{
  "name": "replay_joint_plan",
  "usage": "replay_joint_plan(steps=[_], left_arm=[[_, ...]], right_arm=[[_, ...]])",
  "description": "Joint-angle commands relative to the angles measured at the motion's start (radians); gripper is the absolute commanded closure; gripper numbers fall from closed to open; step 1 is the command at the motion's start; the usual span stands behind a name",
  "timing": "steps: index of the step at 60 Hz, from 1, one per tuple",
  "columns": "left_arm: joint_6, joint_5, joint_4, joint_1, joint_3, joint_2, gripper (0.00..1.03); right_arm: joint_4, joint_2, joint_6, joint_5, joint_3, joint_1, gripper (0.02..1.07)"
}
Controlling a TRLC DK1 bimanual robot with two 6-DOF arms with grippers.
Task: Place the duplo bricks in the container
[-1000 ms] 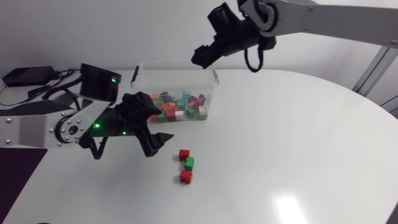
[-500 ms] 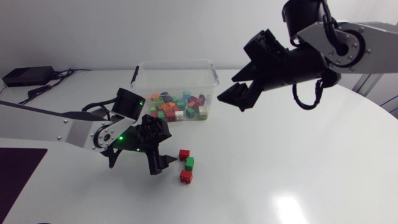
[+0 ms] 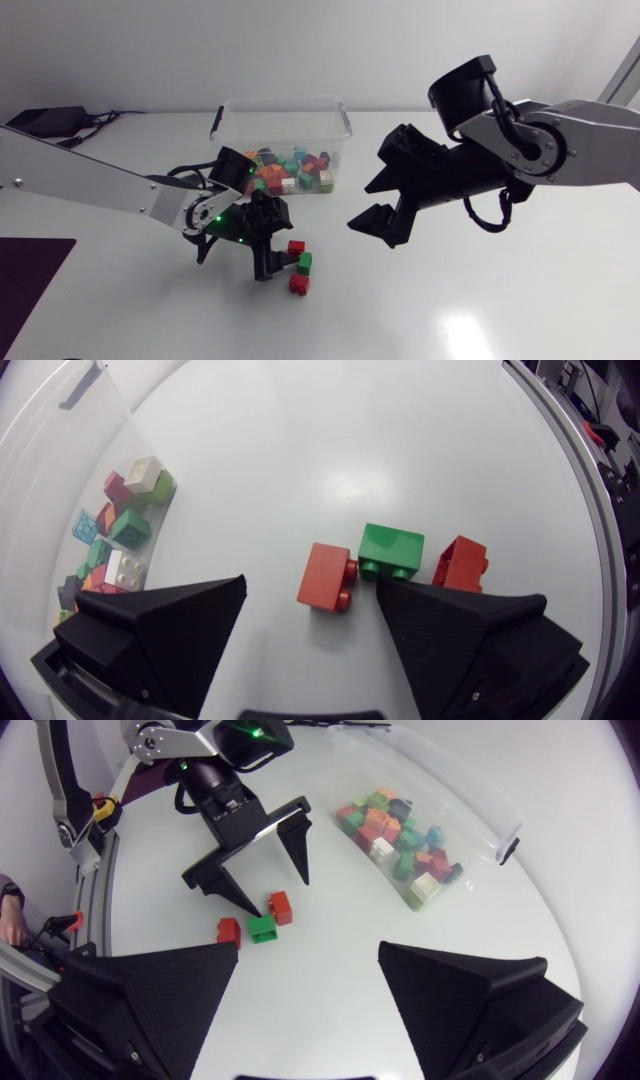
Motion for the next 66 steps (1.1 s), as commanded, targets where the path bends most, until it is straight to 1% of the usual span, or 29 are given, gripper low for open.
replay_joint_plan(steps=[1, 4, 5, 11, 19, 25, 29, 37, 50, 58, 66], left_arm=[[0.036, 0.02, -0.012, -0.011, 0.04, 0.041, 0.34], [0.038, 0.026, -0.011, -0.013, 0.048, 0.05, 0.47], [0.036, 0.026, -0.011, -0.013, 0.049, 0.052, 0.48], [0.039, 0.035, -0.012, -0.02, 0.058, 0.067, 0.74], [0.042, 0.041, -0.025, -0.025, 0.054, 0.073, 0.76], [0.044, 0.041, -0.035, -0.011, 0.049, 0.067, 0.77], [0.05, 0.041, -0.044, 0.013, 0.041, 0.05, 0.77], [0.061, 0.041, -0.061, 0.069, 0.011, -0.016, 0.77], [0.056, 0.043, -0.06, 0.147, -0.068, -0.162, 0.77], [0.019, 0.064, -0.06, 0.198, -0.1, -0.261, 0.77], [-0.018, 0.079, -0.06, 0.222, -0.127, -0.364, 0.77]], right_arm=[[0.001, 0.024, -0.033, -0.004, -0.037, 0.024, 0.06], [0.001, 0.041, -0.042, -0.004, -0.041, 0.037, 0.06], [0.003, 0.049, -0.044, -0.003, -0.041, 0.043, 0.06], [0.009, 0.104, -0.062, -0.001, -0.034, 0.057, 0.06], [0.024, 0.213, -0.071, 0.008, -0.002, 0.072, 0.06], [0.057, 0.274, -0.033, 0.065, 0.026, 0.101, 0.06], [0.06, 0.312, -0.007, 0.097, 0.051, 0.126, 0.07], [0.064, 0.372, 0.045, 0.128, 0.094, 0.166, 0.07], [0.06, 0.457, 0.101, 0.148, 0.166, 0.19, 0.07], [0.055, 0.483, 0.125, 0.161, 0.19, 0.216, 0.07], [0.053, 0.5, 0.143, 0.181, 0.202, 0.242, 0.07]])
